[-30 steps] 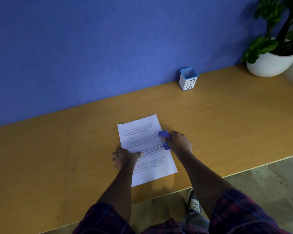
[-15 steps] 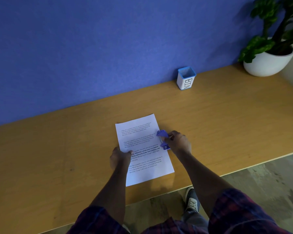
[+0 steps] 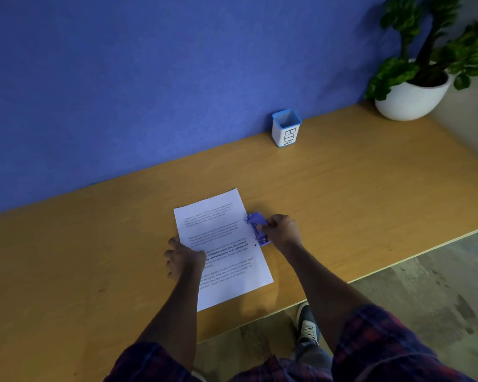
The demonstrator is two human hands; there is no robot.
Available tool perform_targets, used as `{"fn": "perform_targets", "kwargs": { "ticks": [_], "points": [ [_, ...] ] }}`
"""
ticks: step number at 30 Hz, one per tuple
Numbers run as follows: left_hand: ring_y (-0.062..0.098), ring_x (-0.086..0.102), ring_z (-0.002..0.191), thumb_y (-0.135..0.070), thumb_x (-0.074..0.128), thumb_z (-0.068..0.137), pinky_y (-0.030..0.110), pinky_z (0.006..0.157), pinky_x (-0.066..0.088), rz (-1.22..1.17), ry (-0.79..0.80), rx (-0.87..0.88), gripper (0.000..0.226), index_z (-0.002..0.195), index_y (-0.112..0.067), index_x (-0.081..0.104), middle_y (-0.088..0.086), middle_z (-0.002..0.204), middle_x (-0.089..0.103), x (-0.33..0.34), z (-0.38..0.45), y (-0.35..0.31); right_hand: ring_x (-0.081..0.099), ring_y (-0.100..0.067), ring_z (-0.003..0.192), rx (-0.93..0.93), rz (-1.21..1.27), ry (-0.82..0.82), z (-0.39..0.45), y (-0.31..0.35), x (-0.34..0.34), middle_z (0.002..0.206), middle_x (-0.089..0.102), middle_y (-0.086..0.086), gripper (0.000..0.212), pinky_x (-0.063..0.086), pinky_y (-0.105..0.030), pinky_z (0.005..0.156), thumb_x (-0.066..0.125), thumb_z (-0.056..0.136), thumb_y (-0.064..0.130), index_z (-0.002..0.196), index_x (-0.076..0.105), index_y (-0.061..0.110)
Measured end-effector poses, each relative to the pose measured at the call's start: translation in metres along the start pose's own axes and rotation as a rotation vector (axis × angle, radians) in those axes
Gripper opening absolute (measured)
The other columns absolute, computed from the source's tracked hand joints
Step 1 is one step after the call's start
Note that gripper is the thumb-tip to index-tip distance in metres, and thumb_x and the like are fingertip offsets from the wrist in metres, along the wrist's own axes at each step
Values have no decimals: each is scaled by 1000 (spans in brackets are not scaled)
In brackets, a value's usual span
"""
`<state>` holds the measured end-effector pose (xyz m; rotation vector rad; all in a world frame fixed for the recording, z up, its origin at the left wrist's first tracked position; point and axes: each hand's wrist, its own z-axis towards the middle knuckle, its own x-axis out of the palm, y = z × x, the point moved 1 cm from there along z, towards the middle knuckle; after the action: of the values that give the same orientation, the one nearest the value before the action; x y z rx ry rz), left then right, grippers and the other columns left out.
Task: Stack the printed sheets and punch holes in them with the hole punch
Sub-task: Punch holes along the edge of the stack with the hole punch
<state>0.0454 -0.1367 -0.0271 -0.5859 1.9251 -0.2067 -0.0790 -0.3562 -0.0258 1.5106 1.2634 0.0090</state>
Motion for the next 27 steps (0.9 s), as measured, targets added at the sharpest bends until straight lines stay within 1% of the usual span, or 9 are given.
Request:
{"fn": "perform_targets", "kwargs": {
  "ticks": [3,6,9,11,13,16,18,21,27],
  "points": [
    [45,52,121,-23,81,76,61,98,47,-20,4,-5,79,137,-19,31,21,131,50,-1,1,1,70,-30,72,15,36,-20,7,-5,-8,76,75,-12,9,56,-39,62,73,85,19,82,72,11],
    [44,52,120,-25,82,76,63,96,48,-34,-2,-1,78,136,-19,31,20,130,52,0,2,3,72,-33,73,17,76,-50,13,-11,-19,74,74,-18,13,54,-35,58,73,85,19,81,71,6],
    [43,52,121,-26,83,76,64,95,49,-39,0,9,79,135,-20,31,19,130,52,-1,2,4,69,-9,51,18,164,-83,18,-15,-34,65,71,-12,17,49,-25,51,76,88,18,81,71,4],
    [42,52,122,-25,84,75,64,95,49,-45,5,16,80,136,-21,31,19,131,51,-2,2,5,64,-4,45,19,218,-109,24,-20,-46,62,68,-5,16,53,-28,55,76,89,18,86,73,2],
    [43,52,123,-26,86,75,64,95,50,-48,10,26,82,136,-20,32,19,132,51,-4,2,5,68,-15,53,9,247,-153,30,-23,-61,63,69,-5,18,60,-38,62,77,88,20,87,75,3],
    [42,53,122,-27,87,74,63,95,51,-42,17,40,84,138,-19,32,19,132,52,-6,2,6,71,-28,64,45,267,-205,37,-30,-85,69,71,-11,17,62,-46,71,77,88,21,87,75,5],
    [42,54,122,-28,88,73,63,95,51,-35,18,47,86,139,-19,33,19,132,52,-6,3,8,72,-31,66,77,300,-230,44,-40,-103,69,72,-15,15,62,-51,74,78,87,21,81,74,8],
    [42,53,123,-28,88,74,63,95,51,-29,15,51,86,140,-18,33,19,133,51,-6,3,7,75,-39,70,105,290,-269,56,-62,-127,65,73,-13,22,62,-58,74,78,77,34,70,73,14],
    [43,55,121,-27,89,74,64,93,52,-20,8,53,86,139,-18,34,20,132,52,-3,5,8,73,-37,68,129,306,-304,63,-82,-158,63,71,-12,20,61,-60,78,79,83,28,69,73,16]
  ]
}}
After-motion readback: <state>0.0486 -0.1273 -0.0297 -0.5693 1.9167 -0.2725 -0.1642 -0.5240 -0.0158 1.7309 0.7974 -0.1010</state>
